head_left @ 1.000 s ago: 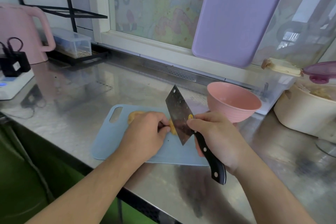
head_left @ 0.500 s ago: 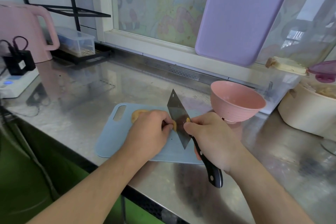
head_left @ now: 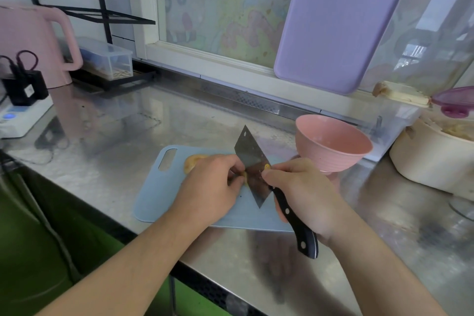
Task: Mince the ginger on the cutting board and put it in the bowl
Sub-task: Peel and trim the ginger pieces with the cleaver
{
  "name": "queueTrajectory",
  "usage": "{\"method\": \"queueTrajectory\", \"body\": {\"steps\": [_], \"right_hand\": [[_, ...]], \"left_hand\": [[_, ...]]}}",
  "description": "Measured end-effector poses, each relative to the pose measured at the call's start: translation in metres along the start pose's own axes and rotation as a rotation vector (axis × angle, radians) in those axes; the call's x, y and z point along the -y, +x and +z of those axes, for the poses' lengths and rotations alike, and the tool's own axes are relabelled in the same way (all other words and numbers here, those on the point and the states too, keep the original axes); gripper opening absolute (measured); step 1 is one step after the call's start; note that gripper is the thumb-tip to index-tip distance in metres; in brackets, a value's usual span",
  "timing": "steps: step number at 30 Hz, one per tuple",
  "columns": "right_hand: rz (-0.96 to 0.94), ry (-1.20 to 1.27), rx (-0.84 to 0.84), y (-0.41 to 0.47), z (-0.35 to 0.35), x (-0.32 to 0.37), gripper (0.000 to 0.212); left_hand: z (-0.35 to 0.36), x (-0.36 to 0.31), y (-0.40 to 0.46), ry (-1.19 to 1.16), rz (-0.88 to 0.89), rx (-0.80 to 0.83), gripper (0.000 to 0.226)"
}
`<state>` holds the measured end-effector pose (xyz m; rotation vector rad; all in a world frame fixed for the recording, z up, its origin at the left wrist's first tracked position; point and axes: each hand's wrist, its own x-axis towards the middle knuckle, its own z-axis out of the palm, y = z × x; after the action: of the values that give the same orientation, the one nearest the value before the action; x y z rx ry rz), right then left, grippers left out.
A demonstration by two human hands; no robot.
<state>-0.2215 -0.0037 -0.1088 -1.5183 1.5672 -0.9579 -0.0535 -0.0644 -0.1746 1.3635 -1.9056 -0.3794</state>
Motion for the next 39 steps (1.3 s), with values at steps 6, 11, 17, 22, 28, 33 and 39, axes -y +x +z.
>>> {"method": "queueTrajectory", "body": {"steps": [6, 11, 17, 22, 28, 33, 39], "right_hand": [[-0.015, 0.144, -0.1, 0.004, -0.021, -0.005, 0.036], [0.009, 0.12, -0.145, 0.008, -0.026, -0.011, 0.035], [0.047, 0.059, -0.112, 0.01, -0.017, -0.015, 0.03], [0.067, 0.06, -0.08, 0.011, -0.014, -0.017, 0.03], [0.06, 0.076, -0.088, 0.012, -0.018, -0.018, 0.033], [0.059, 0.086, -0.072, 0.014, -0.02, -0.019, 0.032], [0.054, 0.106, -0.081, 0.014, -0.024, -0.02, 0.029]], "left_hand": [[0.003, 0.002, -0.002, 0.0, 0.007, 0.018, 0.014], [0.002, 0.001, -0.002, 0.003, -0.008, 0.047, 0.021], [0.0, -0.001, -0.004, 0.02, -0.015, 0.045, 0.021], [-0.002, -0.008, -0.001, 0.001, 0.01, 0.179, 0.046], [-0.001, -0.02, 0.022, 0.046, -0.008, 0.293, 0.054], [-0.005, -0.022, 0.024, 0.017, -0.063, 0.322, 0.047], [-0.02, -0.022, 0.026, 0.051, -0.101, 0.474, 0.043]]}}
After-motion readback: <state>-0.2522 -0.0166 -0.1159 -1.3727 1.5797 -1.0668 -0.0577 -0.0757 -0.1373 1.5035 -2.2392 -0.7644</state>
